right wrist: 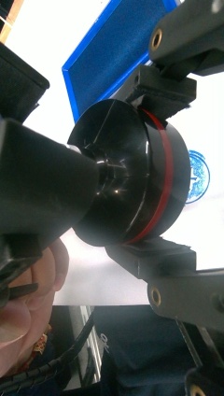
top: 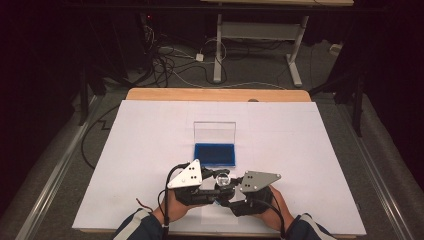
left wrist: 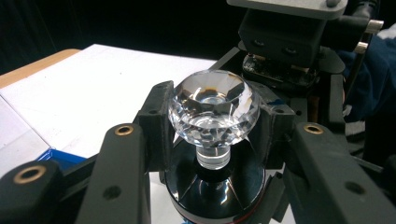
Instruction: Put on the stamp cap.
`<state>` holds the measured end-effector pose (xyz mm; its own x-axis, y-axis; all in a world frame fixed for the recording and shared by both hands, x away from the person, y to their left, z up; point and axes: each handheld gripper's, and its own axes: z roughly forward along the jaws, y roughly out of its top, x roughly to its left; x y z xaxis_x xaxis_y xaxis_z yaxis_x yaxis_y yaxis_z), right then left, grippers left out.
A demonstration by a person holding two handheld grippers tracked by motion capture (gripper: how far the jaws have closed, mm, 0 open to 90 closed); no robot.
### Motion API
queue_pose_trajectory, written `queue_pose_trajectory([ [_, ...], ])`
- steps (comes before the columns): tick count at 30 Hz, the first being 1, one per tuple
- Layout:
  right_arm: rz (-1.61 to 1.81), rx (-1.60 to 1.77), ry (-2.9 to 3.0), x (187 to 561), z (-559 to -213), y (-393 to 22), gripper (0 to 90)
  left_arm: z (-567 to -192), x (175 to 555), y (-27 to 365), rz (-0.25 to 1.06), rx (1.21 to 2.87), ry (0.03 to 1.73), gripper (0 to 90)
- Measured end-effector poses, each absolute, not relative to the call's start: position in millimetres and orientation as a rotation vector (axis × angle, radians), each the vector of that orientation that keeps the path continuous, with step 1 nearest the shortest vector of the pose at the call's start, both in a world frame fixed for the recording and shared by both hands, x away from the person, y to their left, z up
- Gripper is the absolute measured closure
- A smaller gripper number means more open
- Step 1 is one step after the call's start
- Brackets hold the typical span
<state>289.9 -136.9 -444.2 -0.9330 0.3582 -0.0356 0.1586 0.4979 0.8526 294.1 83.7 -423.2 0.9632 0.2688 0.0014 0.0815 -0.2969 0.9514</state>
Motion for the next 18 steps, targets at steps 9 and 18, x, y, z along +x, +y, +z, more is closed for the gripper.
queue_pose_trajectory([
  [9,1.382,0.447,2.533,292.2,-447.3,-135.7,38.3,-423.1,294.8,81.0,0.222,1.899,0.256,54.1],
  [18,1.380,0.463,2.531,293.7,-449.9,-135.1,32.8,-423.1,295.8,81.2,0.240,1.901,0.263,54.0],
])
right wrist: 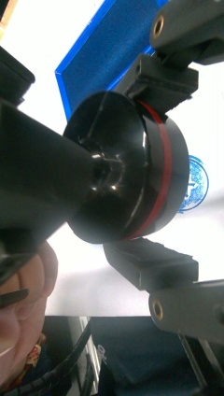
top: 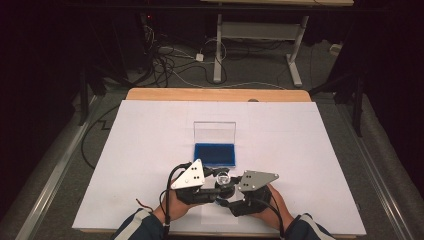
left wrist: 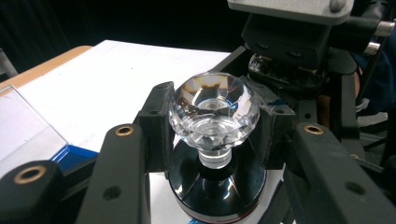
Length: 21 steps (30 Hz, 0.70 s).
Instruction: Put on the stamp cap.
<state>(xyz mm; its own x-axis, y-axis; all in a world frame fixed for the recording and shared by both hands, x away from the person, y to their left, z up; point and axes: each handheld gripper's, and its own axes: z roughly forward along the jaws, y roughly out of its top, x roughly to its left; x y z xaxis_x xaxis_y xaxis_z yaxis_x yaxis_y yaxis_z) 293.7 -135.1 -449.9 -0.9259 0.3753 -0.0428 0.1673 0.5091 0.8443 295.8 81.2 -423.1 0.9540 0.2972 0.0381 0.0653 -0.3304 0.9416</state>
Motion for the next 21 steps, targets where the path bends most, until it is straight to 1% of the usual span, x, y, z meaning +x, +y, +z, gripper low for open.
queue_pose_trajectory([
  [1,1.382,0.463,2.532,293.6,-450.0,-134.8,35.5,-423.3,295.5,81.0,0.245,1.903,0.263,54.1],
  [2,1.385,0.466,2.524,293.6,-450.0,-134.7,36.2,-423.2,295.4,81.0,0.244,1.901,0.262,54.1],
  [7,1.387,0.475,2.515,294.7,-449.6,-136.6,29.2,-421.9,295.8,81.9,0.254,1.905,0.260,54.1],
  [9,1.384,0.480,2.519,295.3,-449.9,-137.1,24.6,-420.7,296.0,83.4,0.261,1.897,0.266,54.1],
  [21,1.353,0.489,2.522,296.1,-450.0,-139.5,21.5,-415.1,296.5,89.5,0.283,1.888,0.266,54.1],
])
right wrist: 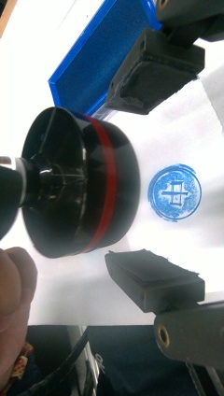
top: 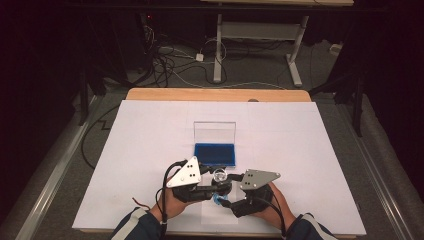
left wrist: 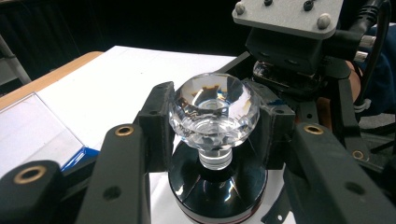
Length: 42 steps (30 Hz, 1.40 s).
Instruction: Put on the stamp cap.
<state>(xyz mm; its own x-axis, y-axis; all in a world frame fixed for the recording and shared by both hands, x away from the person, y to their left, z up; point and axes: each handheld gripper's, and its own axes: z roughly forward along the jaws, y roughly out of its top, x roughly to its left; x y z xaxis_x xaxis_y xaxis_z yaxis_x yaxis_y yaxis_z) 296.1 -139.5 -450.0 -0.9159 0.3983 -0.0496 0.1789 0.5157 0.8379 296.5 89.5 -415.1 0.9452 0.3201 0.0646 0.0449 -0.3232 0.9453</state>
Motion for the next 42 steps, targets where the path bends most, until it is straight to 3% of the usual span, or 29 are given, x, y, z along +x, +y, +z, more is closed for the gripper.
queue_pose_trajectory([
  [15,1.317,0.480,2.512,300.9,-452.3,-154.7,20.9,-408.9,297.7,98.1,0.308,1.880,0.271,54.1],
  [42,1.217,0.556,2.261,300.5,-431.5,-217.9,20.2,-403.9,303.6,133.3,0.386,1.877,0.331,54.1],
])
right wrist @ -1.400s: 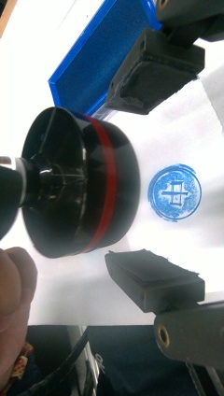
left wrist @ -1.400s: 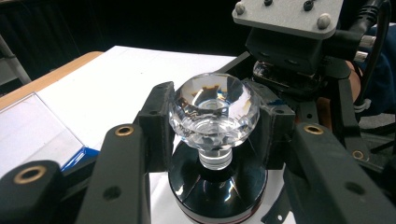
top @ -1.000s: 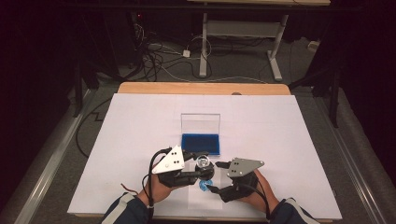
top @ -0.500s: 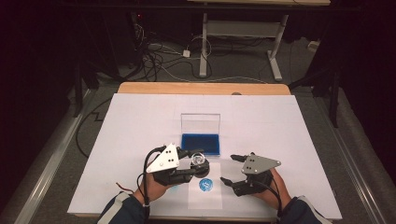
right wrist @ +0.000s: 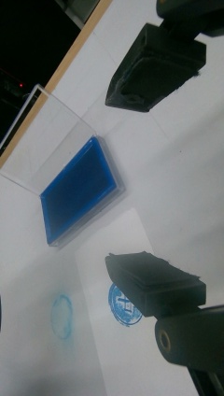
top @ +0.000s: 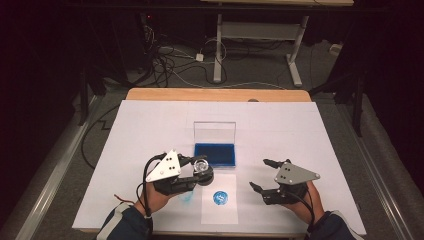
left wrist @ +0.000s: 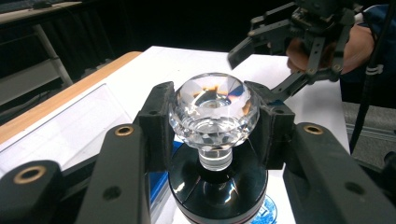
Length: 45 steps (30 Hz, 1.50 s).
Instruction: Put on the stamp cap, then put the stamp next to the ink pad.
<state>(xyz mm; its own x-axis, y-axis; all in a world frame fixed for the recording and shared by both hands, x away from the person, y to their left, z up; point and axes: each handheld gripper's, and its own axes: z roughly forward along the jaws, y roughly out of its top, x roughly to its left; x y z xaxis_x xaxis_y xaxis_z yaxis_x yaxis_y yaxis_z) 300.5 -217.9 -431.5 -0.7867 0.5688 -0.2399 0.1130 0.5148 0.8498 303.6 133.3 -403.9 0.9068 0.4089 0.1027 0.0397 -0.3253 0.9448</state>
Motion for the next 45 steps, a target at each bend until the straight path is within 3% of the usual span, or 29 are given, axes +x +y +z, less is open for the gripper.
queue_pose_trajectory([
  [24,1.199,0.665,2.168,284.7,-427.3,-265.9,20.2,-399.1,315.8,161.9,0.477,1.893,0.413,54.1],
  [45,1.196,0.660,2.179,284.1,-430.0,-267.1,20.4,-412.9,360.1,172.4,0.494,1.966,0.514,54.0],
])
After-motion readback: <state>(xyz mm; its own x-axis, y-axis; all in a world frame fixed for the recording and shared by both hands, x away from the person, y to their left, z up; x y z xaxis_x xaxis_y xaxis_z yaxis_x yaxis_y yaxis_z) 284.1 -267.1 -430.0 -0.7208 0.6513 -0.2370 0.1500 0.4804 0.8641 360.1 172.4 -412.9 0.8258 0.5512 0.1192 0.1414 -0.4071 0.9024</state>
